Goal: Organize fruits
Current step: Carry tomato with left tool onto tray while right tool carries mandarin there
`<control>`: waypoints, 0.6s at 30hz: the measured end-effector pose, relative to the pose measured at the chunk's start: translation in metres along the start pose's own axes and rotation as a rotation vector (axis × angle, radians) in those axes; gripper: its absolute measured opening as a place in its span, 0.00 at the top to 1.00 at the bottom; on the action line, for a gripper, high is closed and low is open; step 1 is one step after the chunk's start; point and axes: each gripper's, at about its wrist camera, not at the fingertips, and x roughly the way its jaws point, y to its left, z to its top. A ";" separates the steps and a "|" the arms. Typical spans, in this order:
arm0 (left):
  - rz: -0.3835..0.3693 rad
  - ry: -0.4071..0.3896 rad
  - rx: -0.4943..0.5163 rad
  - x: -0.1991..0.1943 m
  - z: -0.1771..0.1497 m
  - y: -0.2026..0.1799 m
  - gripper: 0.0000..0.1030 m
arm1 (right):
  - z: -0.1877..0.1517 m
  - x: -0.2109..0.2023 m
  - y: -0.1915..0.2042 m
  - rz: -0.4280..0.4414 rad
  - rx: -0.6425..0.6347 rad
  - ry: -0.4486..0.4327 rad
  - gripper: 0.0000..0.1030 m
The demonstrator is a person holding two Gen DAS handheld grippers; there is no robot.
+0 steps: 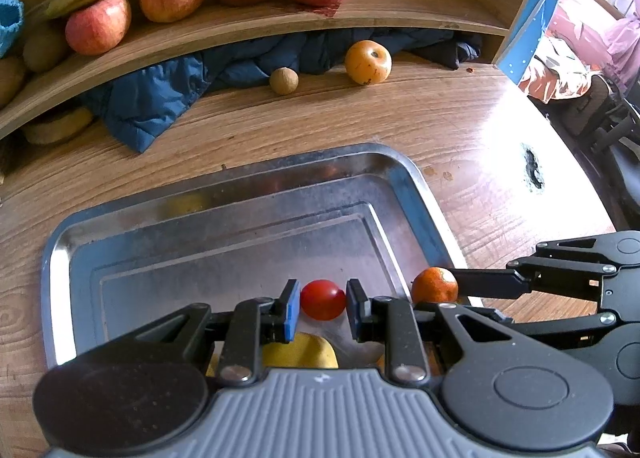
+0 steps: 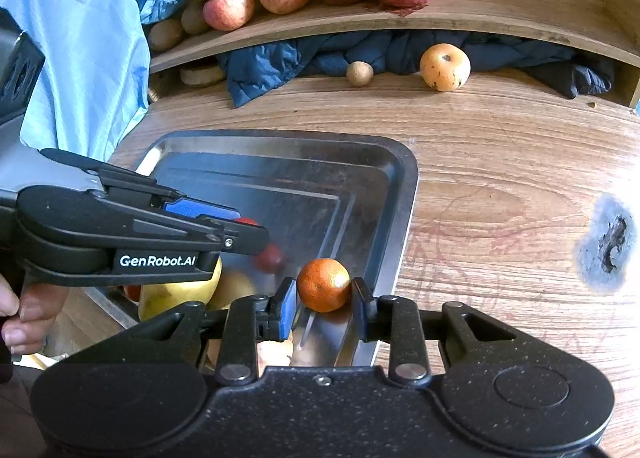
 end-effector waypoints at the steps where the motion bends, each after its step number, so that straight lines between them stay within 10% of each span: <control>1: 0.001 -0.001 -0.002 -0.001 -0.001 0.000 0.74 | 0.000 -0.001 0.000 0.001 -0.003 -0.001 0.70; 18: 0.038 -0.033 -0.070 -0.018 -0.004 -0.001 0.65 | -0.006 -0.011 0.001 0.014 -0.049 -0.012 0.66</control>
